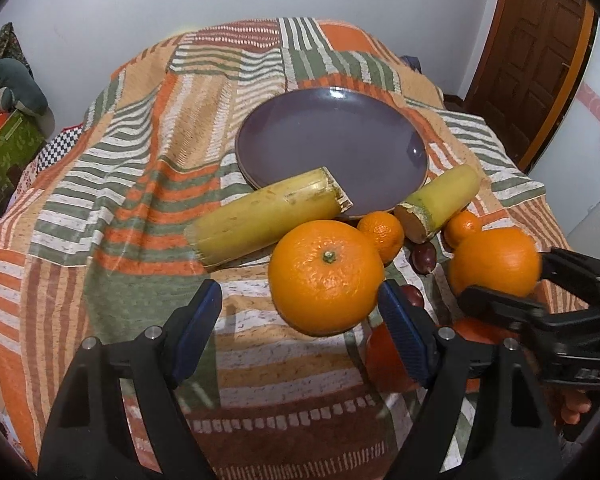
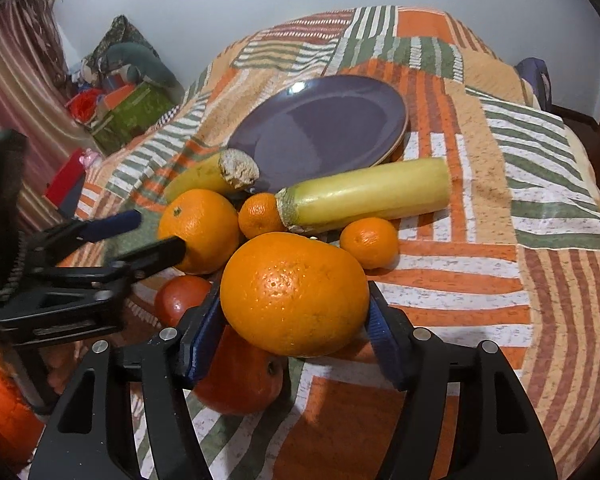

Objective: Organize fruits
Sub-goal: 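Close right gripper on large orange while left gripper closes on another orange, then lift both held oranges and carry them over the purple plate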

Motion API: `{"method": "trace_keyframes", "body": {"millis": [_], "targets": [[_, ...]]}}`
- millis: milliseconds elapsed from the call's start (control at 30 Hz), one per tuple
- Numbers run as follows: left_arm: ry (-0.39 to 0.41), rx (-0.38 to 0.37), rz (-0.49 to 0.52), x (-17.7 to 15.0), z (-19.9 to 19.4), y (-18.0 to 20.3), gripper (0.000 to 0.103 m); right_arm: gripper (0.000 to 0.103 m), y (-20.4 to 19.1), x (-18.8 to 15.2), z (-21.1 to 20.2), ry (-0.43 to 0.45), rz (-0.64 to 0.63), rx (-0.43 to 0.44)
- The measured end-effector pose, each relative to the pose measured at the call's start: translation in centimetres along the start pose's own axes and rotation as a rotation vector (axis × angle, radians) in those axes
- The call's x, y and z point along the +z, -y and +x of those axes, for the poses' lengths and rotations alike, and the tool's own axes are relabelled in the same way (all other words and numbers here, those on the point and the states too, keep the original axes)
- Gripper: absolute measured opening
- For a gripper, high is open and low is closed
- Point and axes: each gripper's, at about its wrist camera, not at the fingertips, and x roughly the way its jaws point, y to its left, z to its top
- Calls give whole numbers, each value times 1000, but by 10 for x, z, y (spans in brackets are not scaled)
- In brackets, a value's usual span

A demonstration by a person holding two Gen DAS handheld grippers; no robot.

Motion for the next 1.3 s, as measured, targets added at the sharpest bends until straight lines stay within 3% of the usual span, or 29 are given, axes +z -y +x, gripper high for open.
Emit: {"method": "trace_keyframes", "body": {"millis": [267, 400, 467, 633, 933, 1300], "targets": [[-51, -76, -10, 7, 21, 8, 80, 62, 12, 3, -16, 36, 36, -16], [-61, -65, -23, 9, 30, 9, 78, 62, 11, 4, -19, 49, 33, -37], [-56, -65, -37, 9, 32, 6, 70, 62, 11, 5, -19, 53, 33, -40], [-43, -69, -23, 7, 26, 6, 70, 62, 10, 6, -16, 50, 34, -38], [-7, -66, -7, 6, -1, 6, 69, 62, 5, 12, -25, 70, 9, -43], [111, -49, 2, 23, -54, 2, 69, 62, 3, 39, -47, 166, -45, -90]]}}
